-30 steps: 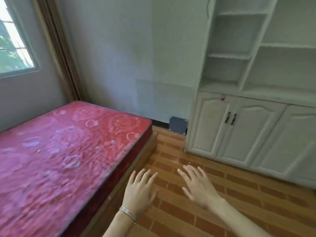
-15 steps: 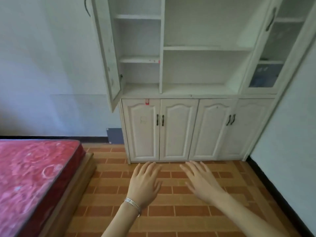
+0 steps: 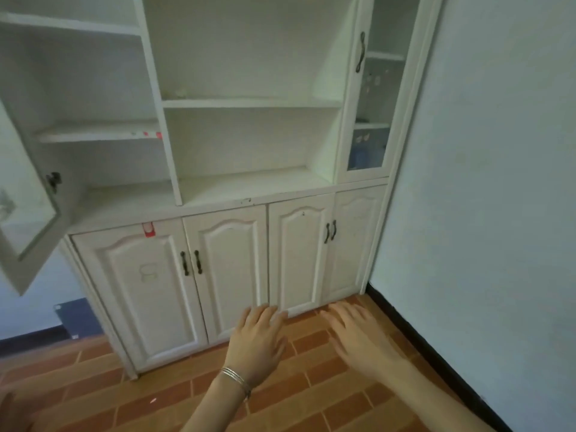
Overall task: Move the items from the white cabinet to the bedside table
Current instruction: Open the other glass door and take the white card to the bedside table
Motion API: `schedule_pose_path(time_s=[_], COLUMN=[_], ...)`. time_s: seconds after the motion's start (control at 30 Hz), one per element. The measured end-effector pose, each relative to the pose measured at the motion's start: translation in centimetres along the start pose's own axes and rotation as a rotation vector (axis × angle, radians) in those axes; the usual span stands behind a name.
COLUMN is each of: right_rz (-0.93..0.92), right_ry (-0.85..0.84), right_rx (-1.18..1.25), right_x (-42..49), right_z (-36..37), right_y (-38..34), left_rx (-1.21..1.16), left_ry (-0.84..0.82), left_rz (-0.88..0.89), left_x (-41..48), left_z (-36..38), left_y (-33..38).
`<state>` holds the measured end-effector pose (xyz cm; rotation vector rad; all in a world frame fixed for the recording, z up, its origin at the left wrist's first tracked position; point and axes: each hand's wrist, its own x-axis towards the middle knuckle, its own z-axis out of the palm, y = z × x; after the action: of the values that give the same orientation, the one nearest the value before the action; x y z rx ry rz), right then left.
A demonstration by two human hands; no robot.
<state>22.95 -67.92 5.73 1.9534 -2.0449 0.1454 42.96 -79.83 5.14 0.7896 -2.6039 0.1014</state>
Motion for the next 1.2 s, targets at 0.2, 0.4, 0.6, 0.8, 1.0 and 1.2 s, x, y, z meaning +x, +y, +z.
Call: schedule_pose_path(time_s=[0.2,0.4,0.6,0.8,1.0,1.2], right_rz=[0.071,0.136,0.064,0.006,-0.059,-0.04], right_ry=[0.073,0.117,0.07,0.072,0.158,0.192], right_rx=[0.009,0.026,0.028,0.034,-0.022,-0.022], right_x=[8.9,13.4,17.1,22.6,30.6,37.1], right_z=[0.2,1.8,6.3,9.2,9.6,9.6], right_y=[6.3,11.3,16.9,26.7,37.8,44.5], left_rx=[0.012,-0.008,-0.044,-0.004,-0.002,-0.047], left_ry=[0.066,0.052,0.027,0.016,0.076,0.097], left_rz=[0.108,0.185,0.228,0.259,0.233,0.239], left_x=[12.3,19.6,25.3,34.5,46.4,54.0], left_z=[1.9,4.6,9.7,13.6,14.8,16.6], left_y=[-3.7,-5.5,-6.4,-7.1,-6.7,-7.2])
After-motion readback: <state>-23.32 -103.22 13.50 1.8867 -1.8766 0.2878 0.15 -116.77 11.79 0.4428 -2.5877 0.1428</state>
